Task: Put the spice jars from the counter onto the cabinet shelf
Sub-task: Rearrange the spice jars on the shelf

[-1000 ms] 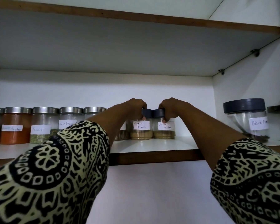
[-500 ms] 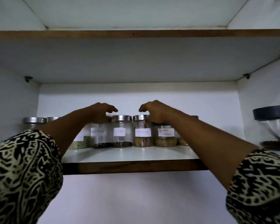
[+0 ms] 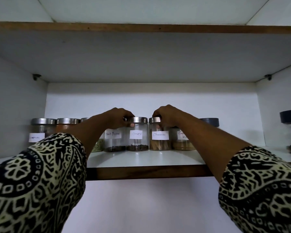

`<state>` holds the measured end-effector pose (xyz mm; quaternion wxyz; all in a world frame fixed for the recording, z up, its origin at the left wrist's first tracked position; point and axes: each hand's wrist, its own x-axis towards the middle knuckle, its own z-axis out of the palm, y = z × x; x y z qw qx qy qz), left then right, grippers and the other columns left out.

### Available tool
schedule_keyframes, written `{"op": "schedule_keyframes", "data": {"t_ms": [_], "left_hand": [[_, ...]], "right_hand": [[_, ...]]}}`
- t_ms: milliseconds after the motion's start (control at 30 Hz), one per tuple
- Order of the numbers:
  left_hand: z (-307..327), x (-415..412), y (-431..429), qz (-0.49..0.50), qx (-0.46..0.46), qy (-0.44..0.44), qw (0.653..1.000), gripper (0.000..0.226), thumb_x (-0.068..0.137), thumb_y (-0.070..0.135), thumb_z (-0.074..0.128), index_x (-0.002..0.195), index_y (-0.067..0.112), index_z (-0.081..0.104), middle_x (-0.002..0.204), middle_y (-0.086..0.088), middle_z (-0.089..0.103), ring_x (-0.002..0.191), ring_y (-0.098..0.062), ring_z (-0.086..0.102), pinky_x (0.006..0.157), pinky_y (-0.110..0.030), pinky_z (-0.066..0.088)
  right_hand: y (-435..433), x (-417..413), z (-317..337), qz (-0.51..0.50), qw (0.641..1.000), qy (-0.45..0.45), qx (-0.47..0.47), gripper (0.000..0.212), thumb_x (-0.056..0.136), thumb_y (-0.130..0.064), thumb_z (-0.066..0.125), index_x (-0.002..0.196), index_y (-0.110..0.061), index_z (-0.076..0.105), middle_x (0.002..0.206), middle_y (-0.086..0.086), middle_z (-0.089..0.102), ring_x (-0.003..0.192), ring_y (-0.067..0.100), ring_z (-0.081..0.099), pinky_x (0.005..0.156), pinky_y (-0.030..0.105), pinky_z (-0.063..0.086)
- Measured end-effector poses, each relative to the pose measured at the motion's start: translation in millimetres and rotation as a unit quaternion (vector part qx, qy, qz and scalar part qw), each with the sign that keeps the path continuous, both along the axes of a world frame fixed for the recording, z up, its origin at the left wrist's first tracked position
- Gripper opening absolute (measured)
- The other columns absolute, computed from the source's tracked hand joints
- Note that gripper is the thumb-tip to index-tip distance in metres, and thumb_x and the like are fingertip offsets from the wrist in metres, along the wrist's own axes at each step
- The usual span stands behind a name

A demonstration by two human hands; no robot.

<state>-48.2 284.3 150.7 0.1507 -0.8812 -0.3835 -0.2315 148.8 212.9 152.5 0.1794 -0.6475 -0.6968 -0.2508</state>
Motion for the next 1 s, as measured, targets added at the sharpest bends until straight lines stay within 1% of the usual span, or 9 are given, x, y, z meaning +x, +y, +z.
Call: {"op": "schedule_keyframes", "data": {"t_ms": [100, 167, 233, 400, 533, 667, 800, 900, 1000], "left_hand": [[-2, 0, -2, 0.007, -0.014, -0.008, 1.0, 0.055, 0.091, 0.04, 0.056, 0.14, 0.019, 0.043, 0.138, -0.006, 0.052, 0.12, -0.022, 0.05, 0.091, -0.026, 0.035], [-3, -1, -6, 0.011, -0.023, -0.026, 0.999, 0.069, 0.089, 0.043, 0.059, 0.147, 0.022, 0.029, 0.149, -0.008, 0.039, 0.132, -0.026, 0.042, 0.102, -0.032, 0.033], [0, 0, -16, 0.012, -0.001, -0.039, 0.999, 0.078, 0.087, 0.046, 0.06, 0.15, 0.024, 0.019, 0.155, -0.008, 0.03, 0.138, -0.03, 0.034, 0.11, -0.036, 0.029], [11, 24, -57, 0.002, 0.094, 0.006, 0.996, 0.076, 0.089, 0.047, 0.056, 0.15, 0.025, 0.018, 0.154, -0.008, 0.032, 0.138, -0.026, 0.034, 0.113, -0.036, 0.02], [13, 68, -84, -0.021, 0.106, 0.027, 0.994, 0.064, 0.091, 0.041, 0.056, 0.147, 0.026, 0.028, 0.15, -0.005, 0.039, 0.131, -0.027, 0.044, 0.107, -0.034, 0.029], [2, 106, -84, 0.018, 0.075, 0.051, 0.996, 0.058, 0.092, 0.036, 0.056, 0.144, 0.023, 0.035, 0.149, -0.005, 0.041, 0.132, -0.026, 0.042, 0.106, -0.036, 0.033], [-6, 119, -73, 0.071, 0.057, 0.068, 0.994, 0.043, 0.09, 0.023, 0.057, 0.132, 0.027, 0.05, 0.135, -0.001, 0.054, 0.121, -0.023, 0.048, 0.098, -0.038, 0.043], [-6, 123, -76, 0.087, 0.058, 0.063, 0.993, 0.043, 0.089, 0.018, 0.057, 0.131, 0.027, 0.051, 0.132, 0.001, 0.055, 0.12, -0.022, 0.049, 0.097, -0.038, 0.045], [-6, 126, -77, 0.099, 0.055, 0.075, 0.991, 0.048, 0.088, 0.018, 0.06, 0.134, 0.025, 0.048, 0.137, -0.002, 0.05, 0.124, -0.023, 0.046, 0.101, -0.038, 0.041]], "right_hand": [[-5, -2, -2, -0.014, 1.0, -0.01, -0.014, 0.055, 0.083, -0.017, 0.068, 0.134, -0.012, 0.049, 0.132, 0.011, 0.056, 0.121, 0.027, 0.051, 0.096, 0.033, 0.043], [-11, -2, -2, -0.013, 1.0, -0.007, -0.01, 0.066, 0.086, -0.015, 0.064, 0.144, -0.014, 0.033, 0.143, 0.013, 0.044, 0.13, 0.029, 0.042, 0.103, 0.034, 0.037], [-25, 0, 1, 0.002, 1.0, 0.01, 0.021, 0.07, 0.087, -0.014, 0.063, 0.147, -0.017, 0.027, 0.146, 0.015, 0.04, 0.132, 0.031, 0.04, 0.105, 0.034, 0.036], [-77, 23, 13, 0.024, 0.993, 0.011, 0.111, 0.061, 0.085, -0.017, 0.066, 0.141, -0.018, 0.041, 0.144, 0.008, 0.046, 0.131, 0.027, 0.044, 0.108, 0.033, 0.036], [-138, 69, 22, -0.005, 0.984, -0.013, 0.176, 0.051, 0.085, -0.019, 0.066, 0.134, -0.02, 0.05, 0.138, 0.007, 0.053, 0.125, 0.026, 0.05, 0.105, 0.037, 0.04], [-175, 125, 23, -0.059, 0.984, -0.011, 0.17, 0.046, 0.084, -0.018, 0.067, 0.128, -0.016, 0.055, 0.132, 0.007, 0.058, 0.121, 0.025, 0.053, 0.102, 0.038, 0.043], [-178, 158, 13, -0.06, 0.987, 0.005, 0.147, 0.044, 0.085, -0.017, 0.067, 0.127, -0.013, 0.056, 0.131, 0.006, 0.059, 0.121, 0.024, 0.053, 0.102, 0.034, 0.042], [-178, 172, 5, -0.041, 0.988, 0.017, 0.147, 0.044, 0.085, -0.018, 0.067, 0.128, -0.014, 0.055, 0.132, 0.005, 0.059, 0.122, 0.023, 0.053, 0.102, 0.034, 0.042], [-194, 184, 5, -0.032, 0.985, 0.011, 0.167, 0.046, 0.085, -0.019, 0.067, 0.129, -0.014, 0.054, 0.134, 0.005, 0.057, 0.123, 0.023, 0.052, 0.103, 0.033, 0.04]]}}
